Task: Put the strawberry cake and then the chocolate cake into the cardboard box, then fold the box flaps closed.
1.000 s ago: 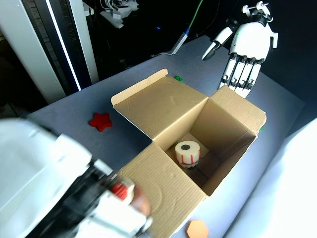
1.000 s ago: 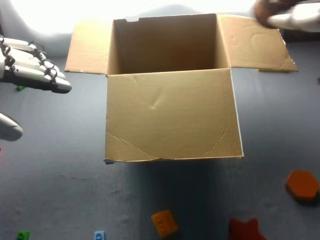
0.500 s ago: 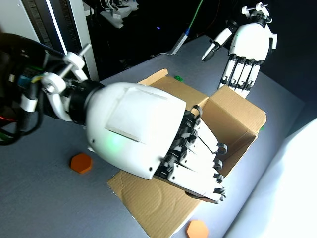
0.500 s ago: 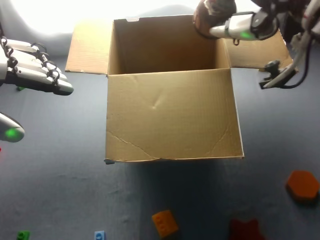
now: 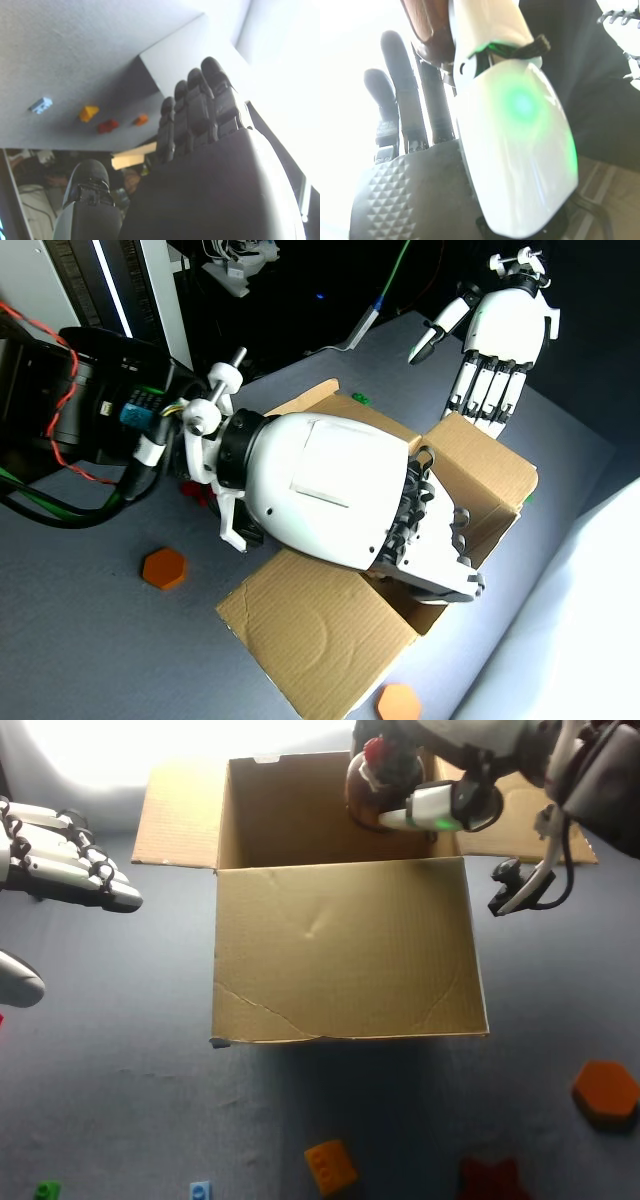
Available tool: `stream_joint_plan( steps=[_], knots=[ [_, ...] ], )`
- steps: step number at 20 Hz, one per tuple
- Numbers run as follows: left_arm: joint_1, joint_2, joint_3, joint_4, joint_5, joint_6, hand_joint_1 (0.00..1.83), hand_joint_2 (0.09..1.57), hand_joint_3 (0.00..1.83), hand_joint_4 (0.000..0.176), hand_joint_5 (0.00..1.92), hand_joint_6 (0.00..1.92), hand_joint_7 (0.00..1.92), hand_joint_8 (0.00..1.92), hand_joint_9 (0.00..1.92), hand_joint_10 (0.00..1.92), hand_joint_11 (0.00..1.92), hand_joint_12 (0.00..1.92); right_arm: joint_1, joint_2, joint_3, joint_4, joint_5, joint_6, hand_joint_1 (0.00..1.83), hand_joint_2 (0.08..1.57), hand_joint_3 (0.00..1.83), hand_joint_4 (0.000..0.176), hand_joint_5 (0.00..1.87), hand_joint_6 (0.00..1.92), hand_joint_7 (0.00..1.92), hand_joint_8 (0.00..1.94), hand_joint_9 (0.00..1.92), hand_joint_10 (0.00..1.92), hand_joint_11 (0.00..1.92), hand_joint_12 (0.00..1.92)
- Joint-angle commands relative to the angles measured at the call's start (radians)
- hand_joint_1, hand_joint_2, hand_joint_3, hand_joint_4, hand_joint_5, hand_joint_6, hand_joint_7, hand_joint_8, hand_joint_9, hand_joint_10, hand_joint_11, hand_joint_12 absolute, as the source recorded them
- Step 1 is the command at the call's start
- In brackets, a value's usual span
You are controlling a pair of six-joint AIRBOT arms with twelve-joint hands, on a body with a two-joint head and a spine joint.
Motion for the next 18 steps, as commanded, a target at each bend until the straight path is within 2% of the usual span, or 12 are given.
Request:
stream_joint_plan(
  steps=[1, 2, 3, 4, 6, 8, 10, 12, 14, 15, 17, 18],
  knots=[
    [-0.008, 0.004, 0.006, -0.074, 0.000, 0.004, 0.00, 1.14, 0.00, 0.034, 0.14, 0.00, 0.20, 0.00, 0.19, 0.00, 0.00, 0.66, 0.010, 0.006, 0.006, -0.036, 0.089, 0.004, 1.20, 1.18, 0.00, 0.000, 0.91, 0.99, 0.81, 1.40, 0.50, 1.37, 0.14, 1.92],
    [-0.008, 0.002, 0.007, -0.074, 0.000, 0.007, 0.00, 1.14, 0.00, 0.031, 0.14, 0.00, 0.20, 0.00, 0.19, 0.00, 0.00, 0.68, 0.009, -0.004, 0.016, -0.035, 0.070, 0.004, 1.18, 1.20, 0.00, 0.000, 0.79, 1.14, 0.84, 1.36, 0.50, 1.33, 0.17, 1.90],
    [-0.008, 0.002, 0.008, -0.074, 0.001, 0.012, 0.00, 1.14, 0.00, 0.033, 0.14, 0.00, 0.20, 0.00, 0.19, 0.00, 0.00, 0.68, 0.007, -0.011, 0.024, -0.035, 0.057, 0.003, 1.11, 1.13, 0.00, 0.000, 0.59, 0.72, 0.64, 0.95, 0.46, 1.29, 0.16, 1.87],
    [-0.008, 0.001, 0.008, -0.075, 0.001, 0.020, 0.00, 1.13, 0.00, 0.032, 0.14, 0.00, 0.20, 0.00, 0.19, 0.00, 0.00, 0.68, 0.007, -0.016, 0.030, -0.035, 0.041, 0.002, 1.03, 1.10, 0.00, 0.000, 0.51, 0.39, 0.59, 0.52, 0.42, 1.15, 0.13, 1.83],
    [-0.007, -0.004, 0.010, -0.077, 0.002, 0.034, 0.00, 1.13, 0.00, 0.032, 0.15, 0.00, 0.21, 0.00, 0.20, 0.00, 0.00, 0.68, 0.004, -0.021, 0.035, -0.035, 0.034, -0.006, 0.99, 1.05, 0.00, 0.000, 0.41, 0.10, 0.57, 0.12, 0.42, 0.82, 0.05, 1.73],
    [-0.006, -0.013, 0.017, -0.077, 0.002, 0.034, 0.00, 1.13, 0.00, 0.035, 0.15, 0.00, 0.20, 0.00, 0.18, 0.00, 0.00, 0.62, 0.006, -0.022, 0.037, -0.035, 0.026, -0.011, 0.99, 1.00, 0.00, 0.000, 0.36, 0.01, 0.51, 0.01, 0.42, 0.53, 0.00, 1.60],
    [-0.006, -0.021, 0.025, -0.077, 0.003, 0.034, 0.00, 1.13, 0.00, 0.035, 0.16, 0.00, 0.21, 0.00, 0.19, 0.00, 0.00, 0.66, 0.009, -0.019, 0.036, -0.034, 0.023, -0.011, 0.92, 1.00, 0.00, 0.000, 0.22, 0.00, 0.37, 0.00, 0.38, 0.24, 0.00, 1.29],
    [-0.006, -0.031, 0.034, -0.077, 0.006, 0.034, 0.00, 1.13, 0.00, 0.035, 0.16, 0.00, 0.19, 0.00, 0.19, 0.00, 0.00, 0.68, 0.018, -0.001, 0.027, -0.033, 0.022, -0.011, 0.90, 0.97, 0.00, 0.005, 0.13, 0.00, 0.25, 0.00, 0.32, 0.10, 0.00, 1.06],
    [-0.009, -0.038, 0.041, -0.076, 0.006, 0.033, 0.00, 1.13, 0.00, 0.035, 0.16, 0.00, 0.19, 0.00, 0.19, 0.00, 0.00, 0.68, 0.030, 0.035, 0.000, -0.037, 0.027, -0.002, 0.90, 0.97, 0.00, 0.005, 0.13, 0.00, 0.25, 0.00, 0.32, 0.10, 0.00, 1.06],
    [-0.018, -0.039, 0.042, -0.072, 0.006, 0.033, 0.00, 1.13, 0.00, 0.034, 0.17, 0.00, 0.20, 0.00, 0.19, 0.00, 0.00, 0.64, 0.036, 0.059, -0.021, -0.041, 0.034, 0.003, 0.81, 0.95, 0.00, 0.018, 0.06, 0.00, 0.14, 0.00, 0.23, 0.04, 0.00, 0.91],
    [-0.045, -0.042, 0.044, -0.059, 0.006, 0.032, 0.00, 1.15, 0.00, 0.033, 0.17, 0.00, 0.19, 0.00, 0.18, 0.00, 0.00, 0.65, 0.048, 0.121, -0.070, -0.047, 0.044, 0.006, 0.70, 0.91, 0.00, 0.016, 0.01, 0.00, 0.05, 0.00, 0.09, 0.00, 0.00, 0.52],
    [-0.061, -0.046, 0.048, -0.052, 0.006, 0.028, 0.00, 1.15, 0.01, 0.031, 0.17, 0.00, 0.20, 0.00, 0.19, 0.00, 0.00, 0.67, 0.050, 0.158, -0.096, -0.047, 0.058, 0.007, 0.68, 0.91, 0.00, 0.020, 0.01, 0.00, 0.03, 0.00, 0.08, 0.00, 0.00, 0.46]
  ],
)
